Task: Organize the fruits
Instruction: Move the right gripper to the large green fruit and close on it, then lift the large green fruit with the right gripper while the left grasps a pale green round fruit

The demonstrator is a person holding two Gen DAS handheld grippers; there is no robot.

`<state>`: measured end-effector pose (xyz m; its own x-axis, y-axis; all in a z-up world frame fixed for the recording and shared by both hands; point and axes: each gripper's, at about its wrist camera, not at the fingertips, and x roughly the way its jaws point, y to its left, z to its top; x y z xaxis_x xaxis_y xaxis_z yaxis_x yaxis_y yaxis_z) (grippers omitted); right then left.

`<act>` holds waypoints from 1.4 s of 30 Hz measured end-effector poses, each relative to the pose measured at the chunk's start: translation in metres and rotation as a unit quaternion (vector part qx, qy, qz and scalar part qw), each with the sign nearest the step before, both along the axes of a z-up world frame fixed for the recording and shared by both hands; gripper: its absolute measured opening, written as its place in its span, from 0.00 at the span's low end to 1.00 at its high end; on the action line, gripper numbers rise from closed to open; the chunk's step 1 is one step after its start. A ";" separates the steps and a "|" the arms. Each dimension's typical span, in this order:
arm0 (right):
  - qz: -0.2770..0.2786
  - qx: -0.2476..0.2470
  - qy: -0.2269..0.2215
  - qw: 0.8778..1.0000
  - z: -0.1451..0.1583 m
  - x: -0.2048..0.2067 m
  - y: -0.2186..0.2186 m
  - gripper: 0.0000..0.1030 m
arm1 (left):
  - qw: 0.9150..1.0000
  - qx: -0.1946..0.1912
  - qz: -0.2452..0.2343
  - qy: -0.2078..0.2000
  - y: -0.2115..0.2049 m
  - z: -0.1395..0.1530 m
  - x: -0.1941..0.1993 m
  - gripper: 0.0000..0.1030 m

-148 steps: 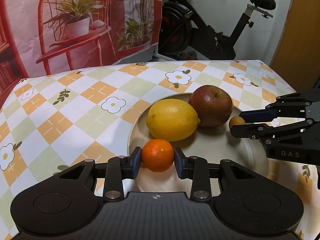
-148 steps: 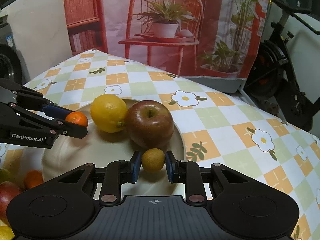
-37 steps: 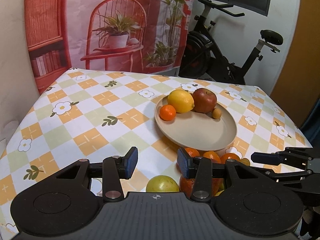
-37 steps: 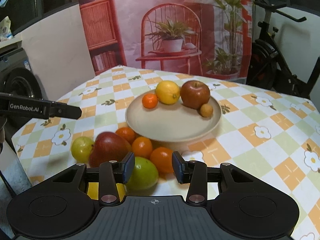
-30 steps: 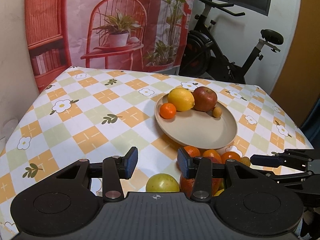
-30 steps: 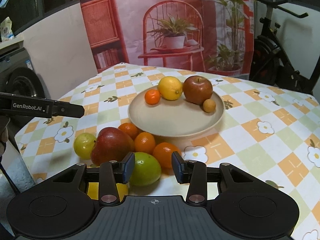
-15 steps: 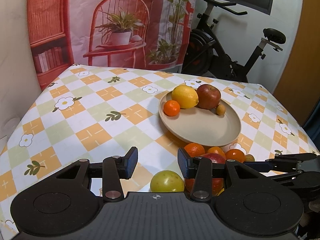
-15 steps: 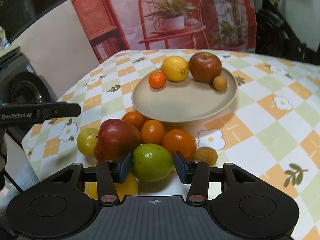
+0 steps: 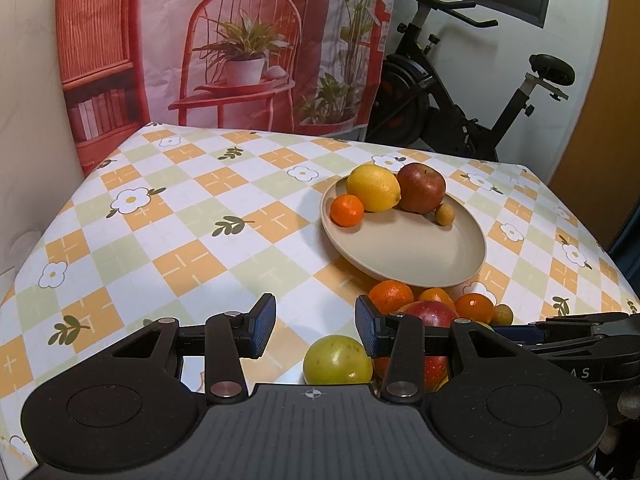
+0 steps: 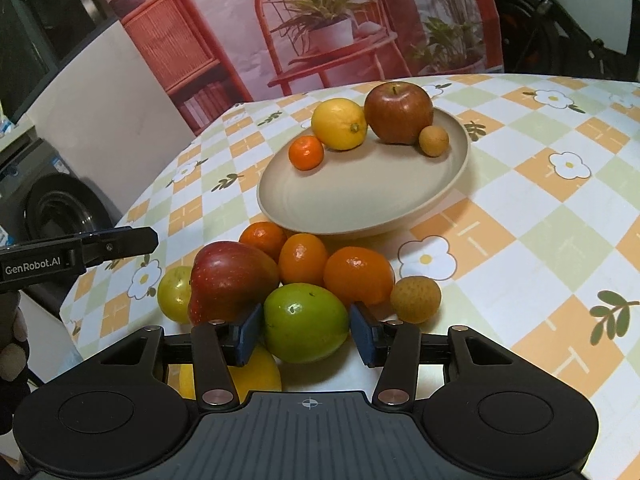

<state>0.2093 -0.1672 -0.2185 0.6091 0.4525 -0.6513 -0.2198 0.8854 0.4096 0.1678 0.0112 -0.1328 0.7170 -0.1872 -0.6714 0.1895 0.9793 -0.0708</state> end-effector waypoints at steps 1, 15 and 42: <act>0.000 0.000 -0.001 1.000 0.000 0.000 0.000 0.43 | 1.000 0.000 0.000 0.000 0.000 0.000 0.000 0.45; -0.015 -0.018 -0.057 0.998 0.017 -0.018 -0.008 0.42 | 1.000 -0.004 -0.002 0.025 0.005 -0.009 0.000 0.45; -0.051 -0.020 -0.081 0.995 0.021 -0.027 -0.022 0.42 | 0.997 -0.031 -0.036 0.053 0.005 -0.032 -0.001 0.49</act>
